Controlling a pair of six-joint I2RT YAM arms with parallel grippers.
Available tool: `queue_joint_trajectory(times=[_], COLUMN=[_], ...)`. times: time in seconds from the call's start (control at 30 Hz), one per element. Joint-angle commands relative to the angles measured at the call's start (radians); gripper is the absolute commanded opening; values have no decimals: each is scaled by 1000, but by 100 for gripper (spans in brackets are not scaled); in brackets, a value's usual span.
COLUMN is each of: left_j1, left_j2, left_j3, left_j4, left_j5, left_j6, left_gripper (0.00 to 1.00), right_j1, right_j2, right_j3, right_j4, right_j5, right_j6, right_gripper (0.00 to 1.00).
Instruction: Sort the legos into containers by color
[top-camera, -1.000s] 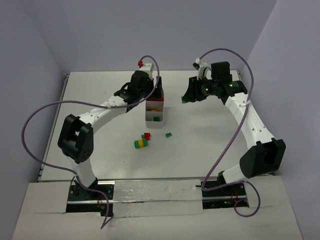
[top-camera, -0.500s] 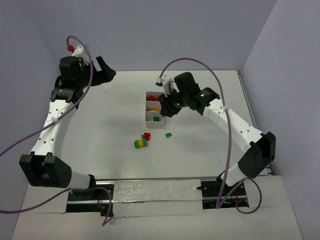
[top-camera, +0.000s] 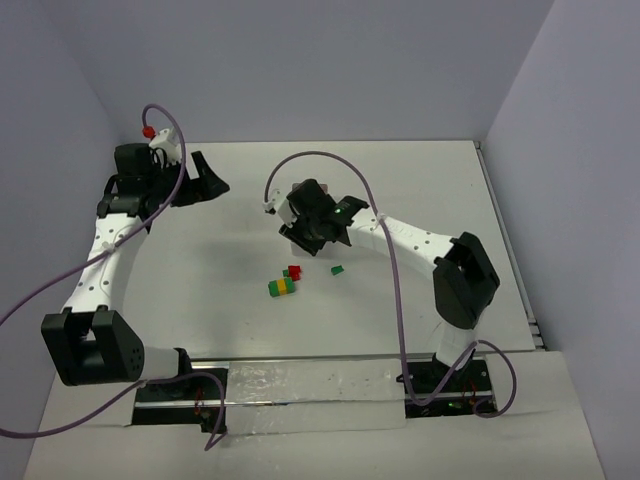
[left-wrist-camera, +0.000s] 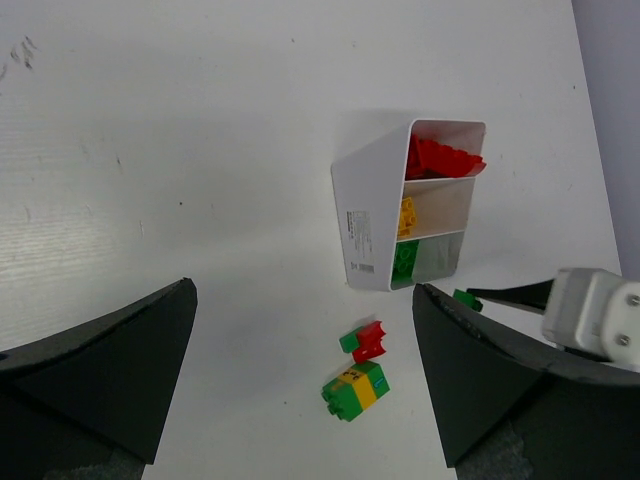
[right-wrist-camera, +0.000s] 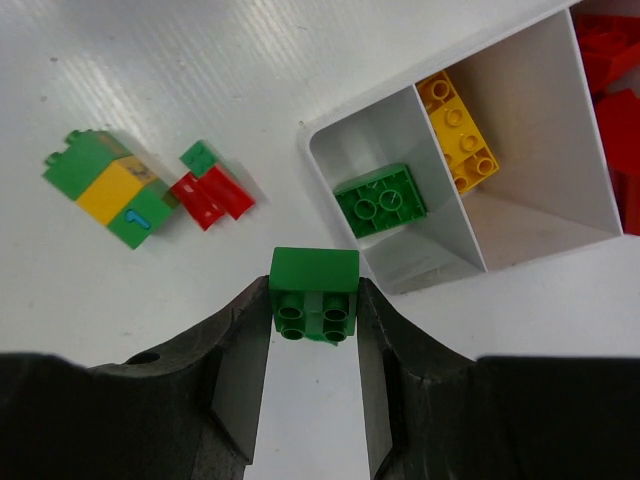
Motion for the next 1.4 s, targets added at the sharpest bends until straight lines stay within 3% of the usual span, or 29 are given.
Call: queue_joint_trajectory(times=[0.0,0.3,0.53,0.73,0.87,1.03,1.23,1.37], left_j1=[9,9,9,9,9,9,9,9], left_j2=[-28,-24,-40,-38,-40,-47,-92,-127], left_j3=[-15,-60,-92,-91,-92,-101,-134,-155], left_j4=[30,32,26,28,27,14,-9,-50], left_j5=[63,92,67,63,65,62,83,128], left_j6=[26,77,100,102,108,133,207,267], left_gripper=[99,99,99,99,99,99,99,99], right_j1=[1,4,3,4,4,3,4,4], right_j2=[35,90,105,124,136,143,118,76], right_j3=[59,65,113,147,140,133,134,130], right_j4=[61,83,71,43,47,48,36,23], right_j5=[88,154,207,205,218,225,215,201], right_j6=[-20,-41,41,83,79,82,94,110], right_gripper=[0,7,5,9,19,43,63,69])
